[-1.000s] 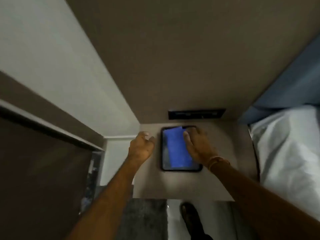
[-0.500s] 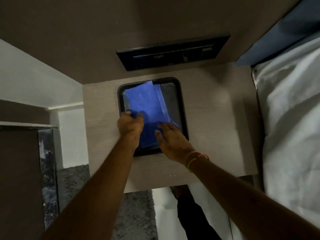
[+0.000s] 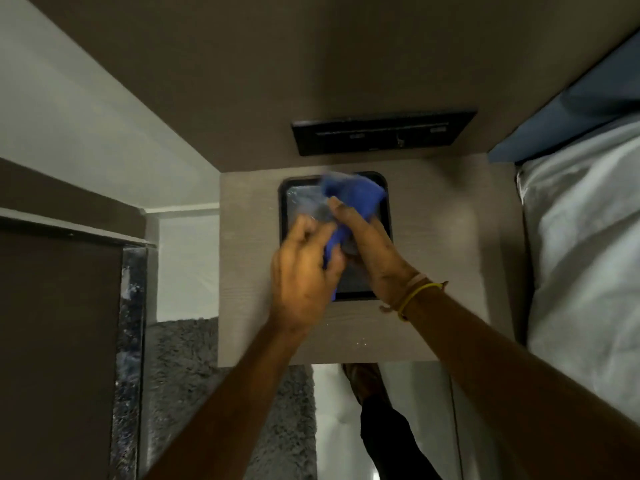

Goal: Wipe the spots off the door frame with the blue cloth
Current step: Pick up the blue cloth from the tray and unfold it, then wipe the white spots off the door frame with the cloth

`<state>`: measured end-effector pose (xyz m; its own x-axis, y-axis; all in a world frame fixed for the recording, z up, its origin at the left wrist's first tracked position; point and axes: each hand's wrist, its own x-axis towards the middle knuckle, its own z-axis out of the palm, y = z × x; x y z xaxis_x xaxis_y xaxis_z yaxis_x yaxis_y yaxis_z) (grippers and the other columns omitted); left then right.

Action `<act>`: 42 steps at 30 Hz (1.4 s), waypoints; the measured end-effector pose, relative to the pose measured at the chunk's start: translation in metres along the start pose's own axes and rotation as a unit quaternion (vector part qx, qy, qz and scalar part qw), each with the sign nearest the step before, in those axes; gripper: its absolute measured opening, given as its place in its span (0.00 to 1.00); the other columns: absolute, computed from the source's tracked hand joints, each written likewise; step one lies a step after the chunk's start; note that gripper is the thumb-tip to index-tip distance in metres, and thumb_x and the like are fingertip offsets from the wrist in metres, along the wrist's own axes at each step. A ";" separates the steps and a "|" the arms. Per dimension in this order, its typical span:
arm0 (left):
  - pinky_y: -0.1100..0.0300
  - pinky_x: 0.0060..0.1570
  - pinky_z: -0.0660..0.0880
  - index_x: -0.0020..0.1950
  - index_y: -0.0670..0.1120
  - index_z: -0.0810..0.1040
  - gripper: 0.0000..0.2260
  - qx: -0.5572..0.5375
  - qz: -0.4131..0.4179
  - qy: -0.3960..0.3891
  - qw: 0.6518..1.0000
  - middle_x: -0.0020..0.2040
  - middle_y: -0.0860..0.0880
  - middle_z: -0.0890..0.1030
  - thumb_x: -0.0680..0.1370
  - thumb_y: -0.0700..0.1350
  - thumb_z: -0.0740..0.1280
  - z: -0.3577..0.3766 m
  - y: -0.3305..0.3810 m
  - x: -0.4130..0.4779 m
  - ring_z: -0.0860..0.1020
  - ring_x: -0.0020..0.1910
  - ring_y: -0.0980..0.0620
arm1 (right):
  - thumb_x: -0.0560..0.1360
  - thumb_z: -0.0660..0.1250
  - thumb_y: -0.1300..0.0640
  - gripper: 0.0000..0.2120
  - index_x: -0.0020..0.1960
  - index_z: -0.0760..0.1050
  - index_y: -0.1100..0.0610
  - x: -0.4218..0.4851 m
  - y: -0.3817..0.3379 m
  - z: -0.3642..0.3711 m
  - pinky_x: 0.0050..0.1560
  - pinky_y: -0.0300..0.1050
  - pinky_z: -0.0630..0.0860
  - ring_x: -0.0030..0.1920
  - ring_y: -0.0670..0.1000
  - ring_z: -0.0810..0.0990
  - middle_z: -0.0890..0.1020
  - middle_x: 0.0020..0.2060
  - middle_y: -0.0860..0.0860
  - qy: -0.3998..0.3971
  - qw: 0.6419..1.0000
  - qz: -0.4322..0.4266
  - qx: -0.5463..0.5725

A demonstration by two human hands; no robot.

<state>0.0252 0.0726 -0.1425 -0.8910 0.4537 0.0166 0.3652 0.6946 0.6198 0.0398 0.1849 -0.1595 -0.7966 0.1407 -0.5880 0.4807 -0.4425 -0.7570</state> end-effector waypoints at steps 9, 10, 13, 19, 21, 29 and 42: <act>0.57 0.54 0.77 0.62 0.46 0.76 0.17 -0.043 0.037 0.068 0.996 0.58 0.48 0.75 0.75 0.47 0.61 -0.184 0.028 -0.123 0.75 0.56 0.56 | 0.70 0.62 0.45 0.12 0.45 0.78 0.52 -0.141 -0.040 0.126 0.39 0.44 0.77 0.41 0.50 0.82 0.85 0.39 0.52 -0.038 0.998 -0.024 0.045; 0.59 0.55 0.76 0.62 0.47 0.76 0.16 -0.048 0.021 0.104 0.993 0.58 0.49 0.74 0.76 0.47 0.61 -0.205 0.026 -0.140 0.74 0.57 0.58 | 0.67 0.63 0.44 0.14 0.44 0.77 0.53 -0.159 -0.046 0.142 0.42 0.46 0.76 0.41 0.51 0.81 0.83 0.40 0.53 -0.053 0.998 -0.033 0.027; 0.68 0.56 0.72 0.60 0.47 0.78 0.15 -0.013 -0.024 0.215 0.976 0.54 0.51 0.75 0.76 0.44 0.60 -0.289 0.024 -0.216 0.75 0.54 0.60 | 0.62 0.61 0.41 0.21 0.41 0.72 0.59 -0.241 -0.059 0.212 0.52 0.51 0.72 0.43 0.56 0.71 0.70 0.39 0.55 -0.168 0.981 -0.092 -0.036; 0.66 0.54 0.72 0.57 0.45 0.80 0.14 0.118 -0.073 0.381 0.914 0.50 0.48 0.78 0.75 0.41 0.59 -0.458 0.040 -0.429 0.77 0.52 0.54 | 0.64 0.62 0.42 0.33 0.66 0.72 0.54 -0.436 -0.029 0.384 0.67 0.51 0.71 0.63 0.53 0.76 0.77 0.64 0.56 -0.232 0.938 -0.238 -0.097; 0.63 0.53 0.74 0.56 0.44 0.80 0.14 0.157 -0.074 0.436 0.883 0.50 0.47 0.79 0.74 0.40 0.60 -0.496 0.045 -0.487 0.77 0.51 0.53 | 0.66 0.62 0.42 0.20 0.57 0.74 0.43 -0.485 -0.009 0.430 0.62 0.32 0.71 0.58 0.36 0.77 0.79 0.57 0.45 -0.260 0.918 -0.282 -0.102; 0.61 0.58 0.72 0.55 0.41 0.80 0.14 0.297 -0.153 0.584 0.740 0.52 0.44 0.80 0.73 0.38 0.60 -0.613 0.066 -0.708 0.77 0.53 0.50 | 0.65 0.56 0.32 0.36 0.64 0.74 0.55 -0.671 0.083 0.582 0.63 0.54 0.73 0.59 0.55 0.79 0.81 0.57 0.55 -0.388 0.890 -0.229 -0.064; 0.53 0.64 0.67 0.63 0.43 0.74 0.17 0.458 -0.321 0.648 0.517 0.63 0.42 0.75 0.75 0.38 0.61 -0.711 0.088 -0.847 0.72 0.64 0.45 | 0.77 0.51 0.37 0.39 0.77 0.39 0.57 -0.806 0.157 0.672 0.77 0.38 0.44 0.78 0.43 0.45 0.46 0.79 0.51 -0.427 0.750 -0.503 -0.050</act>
<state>0.6205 -0.6480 0.4558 -0.1228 -0.3781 0.9176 -0.6722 0.7119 0.2034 0.5108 -0.5931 0.3867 -0.6984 -0.2777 0.6597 -0.5300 -0.4188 -0.7374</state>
